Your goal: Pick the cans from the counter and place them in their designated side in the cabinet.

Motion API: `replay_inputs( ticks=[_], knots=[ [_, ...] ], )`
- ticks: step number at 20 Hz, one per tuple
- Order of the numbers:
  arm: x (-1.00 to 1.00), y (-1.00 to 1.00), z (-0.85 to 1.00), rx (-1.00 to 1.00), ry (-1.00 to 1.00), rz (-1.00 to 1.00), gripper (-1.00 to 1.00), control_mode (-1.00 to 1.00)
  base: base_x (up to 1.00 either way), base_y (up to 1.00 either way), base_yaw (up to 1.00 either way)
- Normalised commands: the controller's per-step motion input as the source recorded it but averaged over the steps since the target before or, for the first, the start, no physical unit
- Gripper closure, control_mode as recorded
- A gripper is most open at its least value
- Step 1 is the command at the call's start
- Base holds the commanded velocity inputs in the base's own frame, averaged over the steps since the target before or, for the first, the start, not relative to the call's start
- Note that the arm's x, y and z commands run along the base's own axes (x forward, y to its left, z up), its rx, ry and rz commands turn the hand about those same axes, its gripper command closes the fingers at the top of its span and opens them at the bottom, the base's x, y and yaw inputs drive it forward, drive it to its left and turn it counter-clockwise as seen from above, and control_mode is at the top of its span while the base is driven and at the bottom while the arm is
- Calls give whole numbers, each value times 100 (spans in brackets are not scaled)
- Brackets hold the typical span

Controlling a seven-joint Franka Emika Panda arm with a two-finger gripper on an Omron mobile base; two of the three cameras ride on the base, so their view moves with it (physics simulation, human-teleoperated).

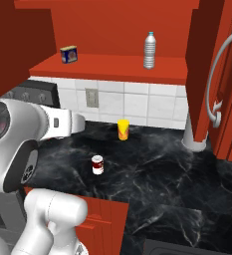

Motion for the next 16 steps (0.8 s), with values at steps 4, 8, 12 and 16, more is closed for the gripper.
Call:
replay_inputs(
  ticks=[4, 8, 12, 16],
  knots=[
    [-2, 12, 22, 0, -16, 0, 100, -100, 0, 0, 0],
    [0, 3, 24, 0, -6, 0, 100, -100, 0, 0, 0],
    [0, 0, 29, 1, 0, 0, 100, -100, 0, 0, 0],
    [0, 0, 30, 2, 0, 0, 100, -100, 0, 0, 0]
  ],
)
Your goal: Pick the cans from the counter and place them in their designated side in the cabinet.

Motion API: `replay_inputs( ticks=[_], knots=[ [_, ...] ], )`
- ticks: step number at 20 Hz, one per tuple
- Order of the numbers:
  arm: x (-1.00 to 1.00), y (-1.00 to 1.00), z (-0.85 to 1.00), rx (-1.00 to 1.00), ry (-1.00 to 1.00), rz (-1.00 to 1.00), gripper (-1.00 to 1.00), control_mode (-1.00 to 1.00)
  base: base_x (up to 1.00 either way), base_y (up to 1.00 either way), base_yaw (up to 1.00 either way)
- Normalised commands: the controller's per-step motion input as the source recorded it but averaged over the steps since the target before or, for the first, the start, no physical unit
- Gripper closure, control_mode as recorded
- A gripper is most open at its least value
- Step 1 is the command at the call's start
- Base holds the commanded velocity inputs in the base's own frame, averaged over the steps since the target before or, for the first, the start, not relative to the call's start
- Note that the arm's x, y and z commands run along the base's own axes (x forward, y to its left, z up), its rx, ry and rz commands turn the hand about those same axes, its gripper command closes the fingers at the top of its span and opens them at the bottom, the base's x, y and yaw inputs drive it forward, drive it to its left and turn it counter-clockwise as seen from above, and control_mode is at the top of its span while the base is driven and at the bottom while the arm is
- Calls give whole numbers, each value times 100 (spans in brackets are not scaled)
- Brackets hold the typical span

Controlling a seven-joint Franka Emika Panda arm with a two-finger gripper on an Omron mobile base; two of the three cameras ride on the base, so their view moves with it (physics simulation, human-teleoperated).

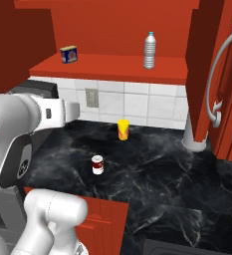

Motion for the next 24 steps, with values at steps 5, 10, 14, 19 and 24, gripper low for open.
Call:
replay_inputs(
  ticks=[5, 10, 14, 19, 24],
  knots=[
    [-4, 2, 25, 0, -3, 0, 100, -100, 0, 0, 0],
    [0, 7, 7, 0, -13, 0, 100, -100, 0, 0, 0],
    [5, 4, 0, 0, -10, 0, 100, -100, 0, 0, 0],
    [12, 0, 1, 0, -7, 0, 100, -100, 0, 0, 0],
    [13, 0, 8, 0, -2, 0, 100, -100, 0, 0, 0]
  ],
)
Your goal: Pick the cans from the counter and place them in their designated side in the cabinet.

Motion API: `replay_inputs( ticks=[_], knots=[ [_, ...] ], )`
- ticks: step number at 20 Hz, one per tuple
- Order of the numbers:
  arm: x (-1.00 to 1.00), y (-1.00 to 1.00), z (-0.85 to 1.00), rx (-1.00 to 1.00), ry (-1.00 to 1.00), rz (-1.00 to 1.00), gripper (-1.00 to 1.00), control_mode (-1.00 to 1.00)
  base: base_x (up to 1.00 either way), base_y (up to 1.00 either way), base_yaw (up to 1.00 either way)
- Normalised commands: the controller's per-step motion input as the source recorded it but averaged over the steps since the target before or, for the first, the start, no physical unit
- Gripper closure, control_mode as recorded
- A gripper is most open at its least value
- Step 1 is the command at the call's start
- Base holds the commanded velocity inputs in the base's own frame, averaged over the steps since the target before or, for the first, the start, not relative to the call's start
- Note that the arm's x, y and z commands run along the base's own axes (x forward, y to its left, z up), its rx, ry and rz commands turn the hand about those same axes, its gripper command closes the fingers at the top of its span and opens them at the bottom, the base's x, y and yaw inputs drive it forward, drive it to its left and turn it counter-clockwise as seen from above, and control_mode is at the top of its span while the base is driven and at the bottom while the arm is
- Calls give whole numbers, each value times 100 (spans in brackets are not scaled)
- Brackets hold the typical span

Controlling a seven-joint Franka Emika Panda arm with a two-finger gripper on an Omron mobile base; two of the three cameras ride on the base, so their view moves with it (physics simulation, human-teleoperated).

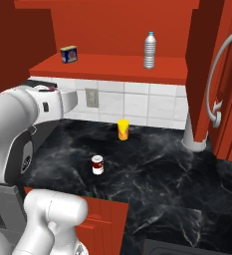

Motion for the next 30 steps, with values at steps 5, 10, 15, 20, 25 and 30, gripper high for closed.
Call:
replay_inputs(
  ticks=[5, 10, 15, 20, 25, 30],
  knots=[
    [10, 0, 14, 1, 0, 1, 100, -100, 0, 0, 0],
    [12, 0, 15, 1, 0, 2, 100, -100, 0, 0, 0],
    [19, 2, 6, 0, 0, 1, 100, -100, 0, 0, 0],
    [20, 5, 0, 0, -4, 2, 100, -100, 0, 0, 0],
    [18, 4, 1, 0, -6, 2, 100, -100, 0, 0, 0],
    [21, 2, 2, 0, -2, 2, 100, -100, 0, 0, 0]
  ],
)
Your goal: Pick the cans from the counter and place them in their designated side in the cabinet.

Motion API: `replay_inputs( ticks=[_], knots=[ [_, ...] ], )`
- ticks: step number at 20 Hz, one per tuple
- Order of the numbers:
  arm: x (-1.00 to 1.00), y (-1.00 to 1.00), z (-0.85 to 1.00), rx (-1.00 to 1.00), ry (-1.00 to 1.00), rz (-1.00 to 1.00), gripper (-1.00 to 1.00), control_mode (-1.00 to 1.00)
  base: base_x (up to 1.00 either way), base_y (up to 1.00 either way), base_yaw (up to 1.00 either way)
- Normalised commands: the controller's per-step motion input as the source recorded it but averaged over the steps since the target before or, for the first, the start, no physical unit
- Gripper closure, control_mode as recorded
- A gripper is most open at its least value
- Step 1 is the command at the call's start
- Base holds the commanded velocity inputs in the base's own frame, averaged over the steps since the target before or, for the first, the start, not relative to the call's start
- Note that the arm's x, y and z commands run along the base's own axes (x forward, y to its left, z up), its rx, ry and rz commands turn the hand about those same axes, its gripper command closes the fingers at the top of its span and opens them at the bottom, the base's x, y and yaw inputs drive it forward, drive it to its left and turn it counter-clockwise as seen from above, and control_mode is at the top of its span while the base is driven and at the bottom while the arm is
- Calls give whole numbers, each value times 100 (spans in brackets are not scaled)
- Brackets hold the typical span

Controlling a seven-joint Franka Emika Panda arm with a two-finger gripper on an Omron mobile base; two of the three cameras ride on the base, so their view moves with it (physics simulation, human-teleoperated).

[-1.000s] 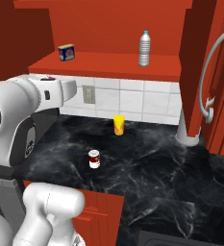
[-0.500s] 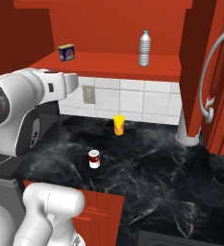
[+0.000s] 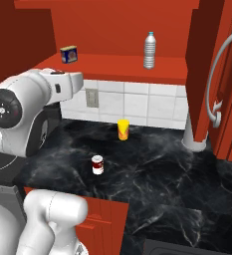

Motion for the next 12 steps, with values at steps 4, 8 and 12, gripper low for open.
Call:
replay_inputs(
  ticks=[4, 8, 12],
  knots=[
    [23, 2, 3, 0, 0, 2, 100, -100, 0, 0, 0],
    [22, 2, 6, 0, 0, 2, 100, -100, 0, 0, 0],
    [22, 3, 6, 0, 0, 2, 100, -100, 0, 0, 0]
  ],
)
